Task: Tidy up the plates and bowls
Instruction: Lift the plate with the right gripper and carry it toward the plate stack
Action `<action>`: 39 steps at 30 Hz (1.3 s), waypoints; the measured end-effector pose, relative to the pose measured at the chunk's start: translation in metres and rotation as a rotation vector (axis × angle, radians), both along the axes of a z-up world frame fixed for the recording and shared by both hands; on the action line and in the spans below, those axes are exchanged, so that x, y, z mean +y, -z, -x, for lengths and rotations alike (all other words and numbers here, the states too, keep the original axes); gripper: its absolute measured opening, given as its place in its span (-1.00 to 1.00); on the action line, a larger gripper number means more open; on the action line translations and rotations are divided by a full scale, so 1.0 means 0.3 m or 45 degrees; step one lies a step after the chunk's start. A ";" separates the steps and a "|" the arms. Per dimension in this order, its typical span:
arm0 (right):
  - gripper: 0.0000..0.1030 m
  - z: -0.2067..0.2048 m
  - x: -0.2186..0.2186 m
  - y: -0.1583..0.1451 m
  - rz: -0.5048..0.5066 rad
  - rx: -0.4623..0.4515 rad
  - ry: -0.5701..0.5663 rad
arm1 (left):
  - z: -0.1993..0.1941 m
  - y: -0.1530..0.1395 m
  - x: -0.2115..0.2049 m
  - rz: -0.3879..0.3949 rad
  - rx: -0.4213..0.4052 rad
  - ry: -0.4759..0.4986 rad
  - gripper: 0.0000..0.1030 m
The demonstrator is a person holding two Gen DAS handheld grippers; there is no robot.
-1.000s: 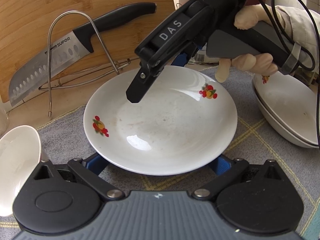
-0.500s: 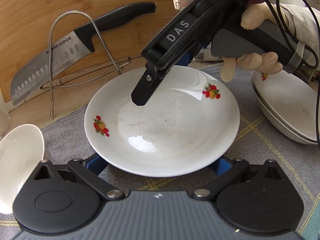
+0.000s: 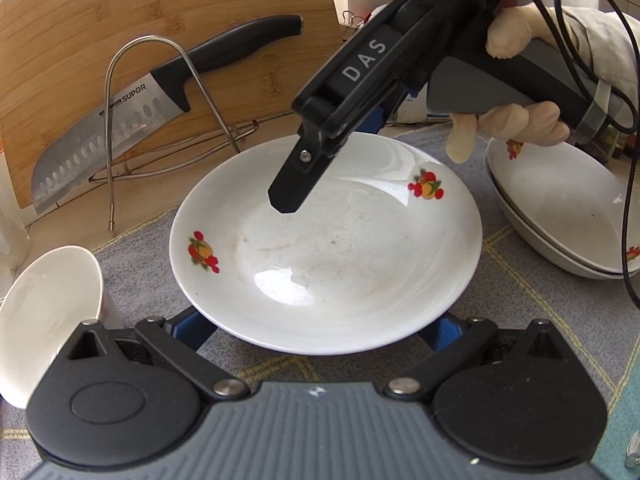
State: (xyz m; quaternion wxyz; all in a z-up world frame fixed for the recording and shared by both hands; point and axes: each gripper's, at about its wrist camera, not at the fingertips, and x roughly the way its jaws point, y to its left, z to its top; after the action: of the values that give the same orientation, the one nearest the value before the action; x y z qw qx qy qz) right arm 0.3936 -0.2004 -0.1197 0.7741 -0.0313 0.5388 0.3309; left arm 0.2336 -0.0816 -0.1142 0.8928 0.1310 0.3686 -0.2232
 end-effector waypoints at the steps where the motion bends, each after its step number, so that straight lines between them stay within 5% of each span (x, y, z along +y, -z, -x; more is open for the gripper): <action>1: 1.00 0.007 0.001 -0.005 0.000 -0.003 -0.002 | 0.004 -0.003 0.000 0.000 -0.001 -0.001 0.99; 39: 1.00 0.368 -0.047 -0.186 -0.024 -0.081 0.052 | 0.264 -0.168 -0.030 -0.019 -0.023 0.059 0.99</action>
State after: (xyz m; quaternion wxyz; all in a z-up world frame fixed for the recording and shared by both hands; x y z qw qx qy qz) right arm 0.2832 -0.2144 -0.0638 0.7977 -0.0237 0.5113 0.3189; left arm 0.1545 -0.0905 -0.0638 0.8897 0.1480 0.3591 -0.2398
